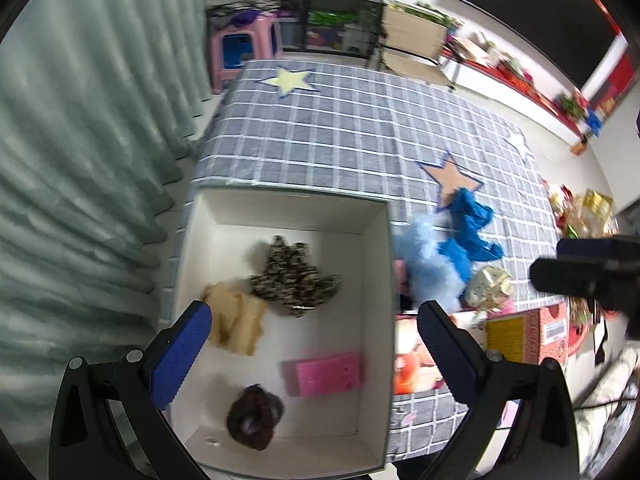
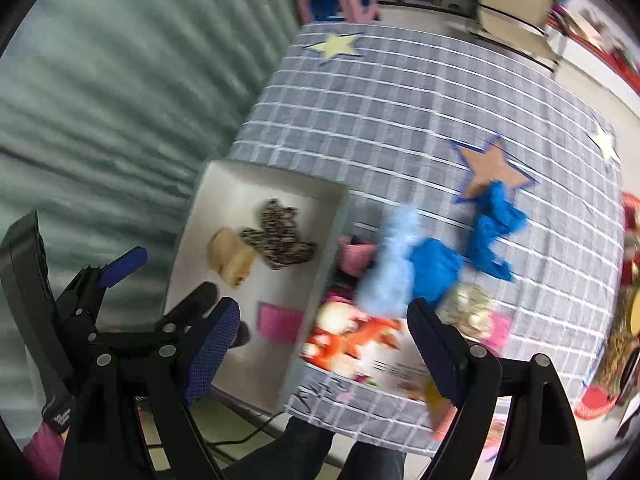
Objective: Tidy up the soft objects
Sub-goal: 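Move both grippers back toward the remaining soft items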
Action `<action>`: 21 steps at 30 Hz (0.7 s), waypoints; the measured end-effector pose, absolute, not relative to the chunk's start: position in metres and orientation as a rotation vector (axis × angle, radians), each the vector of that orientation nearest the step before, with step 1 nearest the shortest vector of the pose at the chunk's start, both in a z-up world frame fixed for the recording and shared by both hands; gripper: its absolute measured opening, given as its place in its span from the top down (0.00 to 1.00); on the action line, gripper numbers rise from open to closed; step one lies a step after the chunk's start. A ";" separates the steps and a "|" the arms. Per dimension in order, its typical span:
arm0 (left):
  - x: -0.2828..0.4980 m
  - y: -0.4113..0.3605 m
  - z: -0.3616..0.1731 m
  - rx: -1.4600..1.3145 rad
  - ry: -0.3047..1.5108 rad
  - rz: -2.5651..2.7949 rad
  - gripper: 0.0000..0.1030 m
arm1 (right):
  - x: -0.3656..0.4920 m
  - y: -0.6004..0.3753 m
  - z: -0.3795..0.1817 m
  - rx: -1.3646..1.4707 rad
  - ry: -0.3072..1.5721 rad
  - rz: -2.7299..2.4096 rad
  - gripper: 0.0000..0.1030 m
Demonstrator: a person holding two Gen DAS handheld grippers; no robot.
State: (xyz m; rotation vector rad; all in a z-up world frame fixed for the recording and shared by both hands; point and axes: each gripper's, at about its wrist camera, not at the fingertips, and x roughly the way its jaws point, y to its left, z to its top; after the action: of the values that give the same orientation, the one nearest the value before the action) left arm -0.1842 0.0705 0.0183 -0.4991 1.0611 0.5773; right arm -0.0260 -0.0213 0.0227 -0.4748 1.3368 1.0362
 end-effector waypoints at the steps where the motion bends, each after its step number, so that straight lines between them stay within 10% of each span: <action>1: -0.176 0.064 0.018 -0.484 1.070 0.557 0.00 | -0.018 -0.028 0.023 -0.465 1.342 1.022 0.16; 21: -0.075 0.006 -0.012 -0.201 1.280 0.420 0.00 | 0.127 -0.073 -0.107 -0.494 1.784 0.924 0.16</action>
State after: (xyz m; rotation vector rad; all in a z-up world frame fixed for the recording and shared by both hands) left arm -0.0747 0.0061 -0.0123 -0.2010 1.2798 0.4198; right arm 0.1268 -0.0728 -0.1068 -0.4942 1.7844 0.9243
